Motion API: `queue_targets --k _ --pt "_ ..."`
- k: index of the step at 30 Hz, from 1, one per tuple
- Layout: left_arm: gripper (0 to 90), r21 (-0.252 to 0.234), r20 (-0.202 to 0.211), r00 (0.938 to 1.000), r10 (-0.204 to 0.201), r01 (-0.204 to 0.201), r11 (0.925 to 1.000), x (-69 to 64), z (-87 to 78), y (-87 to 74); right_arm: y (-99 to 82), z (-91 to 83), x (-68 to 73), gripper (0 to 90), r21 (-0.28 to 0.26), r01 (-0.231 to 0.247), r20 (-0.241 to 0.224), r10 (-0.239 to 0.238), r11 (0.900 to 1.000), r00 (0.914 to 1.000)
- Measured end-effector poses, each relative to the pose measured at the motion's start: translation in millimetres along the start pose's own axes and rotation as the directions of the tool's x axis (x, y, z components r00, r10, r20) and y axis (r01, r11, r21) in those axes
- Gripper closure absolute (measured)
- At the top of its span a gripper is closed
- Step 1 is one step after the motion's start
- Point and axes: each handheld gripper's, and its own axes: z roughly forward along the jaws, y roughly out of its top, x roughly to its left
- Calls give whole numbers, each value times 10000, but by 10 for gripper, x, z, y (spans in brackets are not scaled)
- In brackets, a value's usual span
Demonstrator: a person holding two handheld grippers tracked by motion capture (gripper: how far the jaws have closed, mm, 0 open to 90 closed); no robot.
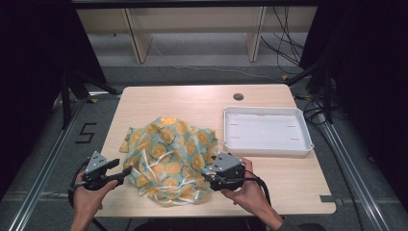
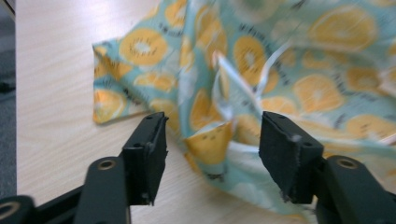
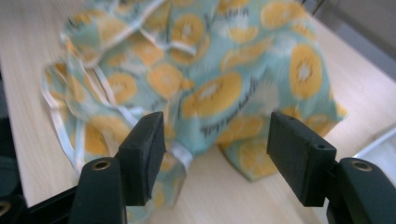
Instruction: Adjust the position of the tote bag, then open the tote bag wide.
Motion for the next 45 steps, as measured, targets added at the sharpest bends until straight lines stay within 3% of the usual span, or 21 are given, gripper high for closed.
queue_targets --k 1,3,8,12,14,16,17,21,22,25,29,32,35,37,38,39,41,42,45 --pt "382 -163 21 10000 -39 40 9999 -36 -32 10 33 -34 -1 368 -206 58 -72 -59 9998 10000" --pt "377 -491 483 9986 -201 225 9985 -138 -86 24 70 -58 25 363 -338 18 -299 -28 9994 9995" --pt "331 -82 1302 9914 -142 154 9998 -403 -101 -4 102 46 110 357 -353 454 -934 -485 9983 9944" --pt "297 126 1715 9845 -378 361 9993 -484 -72 -44 127 148 192 350 -229 724 -1583 -751 9971 9845" --pt "292 181 1839 9826 -263 234 9996 -494 -63 -63 138 198 216 349 -220 754 -1887 -783 9969 9789" --pt "289 243 1811 9828 -372 334 9991 -524 -49 -88 144 262 252 348 -72 523 -2277 -526 9986 9723" --pt "276 349 1749 9843 -250 192 9992 -524 -55 -95 147 316 270 346 -38 621 -2421 -612 9981 9683" --pt "268 399 1883 9815 -347 277 9988 -527 -45 -123 119 502 334 337 431 542 -2808 -399 9976 9589" --pt "268 382 1874 9817 -336 269 9989 -528 -44 -124 114 540 337 333 416 693 -2920 -543 9967 9549" --pt "267 395 1815 9834 -75 3 9992 -516 -45 -118 91 632 382 326 720 632 -3119 -377 9954 9494" --pt "267 432 1761 9840 -276 203 9989 -511 -35 -127 102 753 424 320 765 735 -3324 -441 9944 9421" --pt "266 447 1709 9852 -152 77 9990 -501 -38 -147 108 842 442 329 901 884 -3425 -524 9920 9381" --pt "266 418 1615 9866 -247 181 9990 -494 -50 -157 105 922 457 519 888 1320 -3795 -890 9873 9209" --pt "266 294 1685 9851 -332 287 9992 -485 -49 -161 105 947 466 709 879 1517 -3731 -1087 9845 9214" --pt "266 339 1729 9848 -143 85 9994 -466 -56 -158 112 953 470 739 910 1763 -3743 -1304 9801 9181" --pt "267 321 1644 9859 -305 256 9992 -474 -56 -162 120 949 476 799 951 1900 -3728 -1420 9772 9170" --pt "267 345 1608 9868 -170 116 9993 -461 -51 -164 139 941 477 866 851 1994 -3681 -1551 9762 9167" --pt "266 354 1615 9868 -140 84 9993 -460 -46 -166 158 932 466 884 705 2082 -3733 -1678 9755 9124" --pt "266 380 1675 9856 -249 187 9991 -475 -35 -175 208 897 433 900 553 2073 -3566 -1746 9767 9178"
